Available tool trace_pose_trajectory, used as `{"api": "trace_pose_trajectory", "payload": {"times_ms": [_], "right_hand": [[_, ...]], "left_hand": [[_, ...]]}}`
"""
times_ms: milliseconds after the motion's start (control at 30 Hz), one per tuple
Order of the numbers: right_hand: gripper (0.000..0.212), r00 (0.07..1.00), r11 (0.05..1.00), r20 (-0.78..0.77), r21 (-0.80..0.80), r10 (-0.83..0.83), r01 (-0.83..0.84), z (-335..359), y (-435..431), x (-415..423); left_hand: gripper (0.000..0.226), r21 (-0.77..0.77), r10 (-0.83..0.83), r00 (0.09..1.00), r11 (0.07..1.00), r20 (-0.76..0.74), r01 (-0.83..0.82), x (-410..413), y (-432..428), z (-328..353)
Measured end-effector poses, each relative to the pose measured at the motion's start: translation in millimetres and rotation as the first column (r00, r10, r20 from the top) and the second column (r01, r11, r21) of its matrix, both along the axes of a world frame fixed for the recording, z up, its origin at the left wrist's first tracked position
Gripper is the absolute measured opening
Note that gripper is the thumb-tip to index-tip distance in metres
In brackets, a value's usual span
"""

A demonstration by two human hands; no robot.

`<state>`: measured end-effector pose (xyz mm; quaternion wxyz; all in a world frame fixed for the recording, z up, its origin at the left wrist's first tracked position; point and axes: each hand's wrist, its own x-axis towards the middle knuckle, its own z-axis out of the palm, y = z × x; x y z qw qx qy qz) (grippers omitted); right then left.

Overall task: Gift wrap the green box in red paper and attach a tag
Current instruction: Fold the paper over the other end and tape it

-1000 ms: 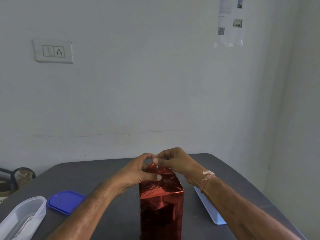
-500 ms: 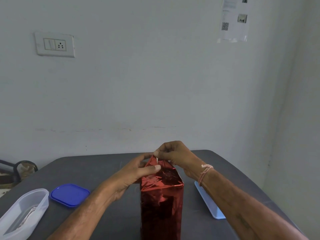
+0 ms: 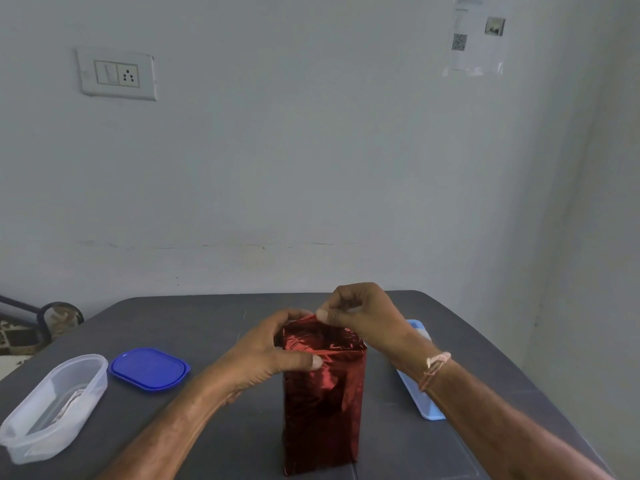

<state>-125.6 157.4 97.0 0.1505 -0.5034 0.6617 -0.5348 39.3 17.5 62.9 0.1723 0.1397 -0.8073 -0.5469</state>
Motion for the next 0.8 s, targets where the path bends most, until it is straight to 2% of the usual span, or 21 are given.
{"api": "trace_pose_trajectory", "payload": {"times_ms": [167,267,400,567,700,800], "right_hand": [[0.011,0.984,0.993,-0.13,-0.037,-0.119,0.115,-17,11,11],[0.011,0.975,0.991,-0.18,-0.066,-0.129,0.119,-24,16,15],[0.012,0.936,0.991,-0.329,-0.08,-0.129,0.109,-27,21,17],[0.009,0.923,0.988,-0.355,-0.089,-0.149,0.125,-28,24,13],[0.029,0.898,0.992,-0.425,-0.084,-0.119,0.091,-31,25,11],[0.033,0.858,0.994,-0.504,-0.085,-0.102,0.068,-34,22,9]], "left_hand": [[0.058,-0.024,0.0,0.999,1.0,-0.052,-0.001,0,1,-6],[0.052,-0.046,0.017,0.996,0.999,-0.089,-0.022,1,3,-8],[0.045,-0.035,0.073,0.987,0.996,-0.145,-0.079,0,4,-13],[0.043,-0.042,0.078,0.979,0.995,-0.19,-0.087,-2,6,-18],[0.045,-0.033,0.107,0.969,0.993,-0.225,-0.117,-5,4,-25],[0.045,-0.035,0.123,0.952,0.99,-0.281,-0.138,-5,8,-29]]}}
